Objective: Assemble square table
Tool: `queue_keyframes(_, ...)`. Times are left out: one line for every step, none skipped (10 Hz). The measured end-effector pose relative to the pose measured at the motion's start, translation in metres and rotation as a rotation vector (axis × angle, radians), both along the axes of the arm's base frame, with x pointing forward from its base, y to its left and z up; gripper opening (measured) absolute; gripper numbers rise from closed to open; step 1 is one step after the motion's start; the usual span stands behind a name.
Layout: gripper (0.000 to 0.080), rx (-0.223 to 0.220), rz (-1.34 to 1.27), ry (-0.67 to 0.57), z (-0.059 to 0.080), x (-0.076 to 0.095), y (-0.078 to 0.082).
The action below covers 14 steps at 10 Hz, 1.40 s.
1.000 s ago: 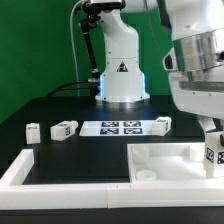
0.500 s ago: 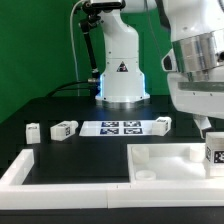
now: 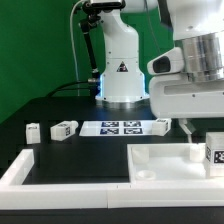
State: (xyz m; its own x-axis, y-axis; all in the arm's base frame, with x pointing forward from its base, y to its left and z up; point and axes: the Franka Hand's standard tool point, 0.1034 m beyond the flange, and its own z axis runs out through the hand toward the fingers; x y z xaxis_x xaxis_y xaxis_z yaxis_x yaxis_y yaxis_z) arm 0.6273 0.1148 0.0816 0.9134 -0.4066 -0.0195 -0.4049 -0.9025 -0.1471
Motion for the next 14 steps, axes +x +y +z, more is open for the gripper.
queue_keyframes(0.0648, -0.023, 0.141, -0.033, -0.0007, 0.0037, -0.0016)
queue_keyframes(0.0648, -0.033, 0.271, -0.062, -0.0023, 0.0051, -0.0048)
queue_keyframes(0.0648, -0.037, 0.261, -0.059, -0.0022, 0.0037, -0.0003)
queue_keyframes(0.0539, -0.036, 0.238, -0.056, -0.0026, 0.0037, -0.0006)
queue_keyframes(0.0404, -0.037, 0.243, -0.056, -0.0028, 0.0038, -0.0021)
queue_keyframes(0.0404, -0.034, 0.219, -0.052, -0.0030, 0.0036, -0.0016)
queue_keyframes(0.0288, -0.028, 0.107, -0.037, -0.0032, 0.0034, -0.0021)
queue_keyframes(0.0289, -0.025, 0.043, -0.029, -0.0033, 0.0034, -0.0025)
queue_keyframes(0.0289, -0.022, -0.017, -0.020, -0.0034, 0.0034, -0.0025)
queue_keyframes(0.0289, -0.018, -0.152, -0.003, -0.0036, 0.0034, -0.0031)
queue_keyframes(0.0289, -0.009, -0.332, 0.020, -0.0044, 0.0030, -0.0035)
queue_keyframes(0.0289, 0.014, -0.543, 0.050, -0.0047, 0.0026, -0.0045)
queue_keyframes(0.0289, 0.045, -0.748, 0.088, -0.0048, 0.0023, -0.0056)
queue_keyframes(0.0291, 0.077, -0.889, 0.118, -0.0050, 0.0023, -0.0054)
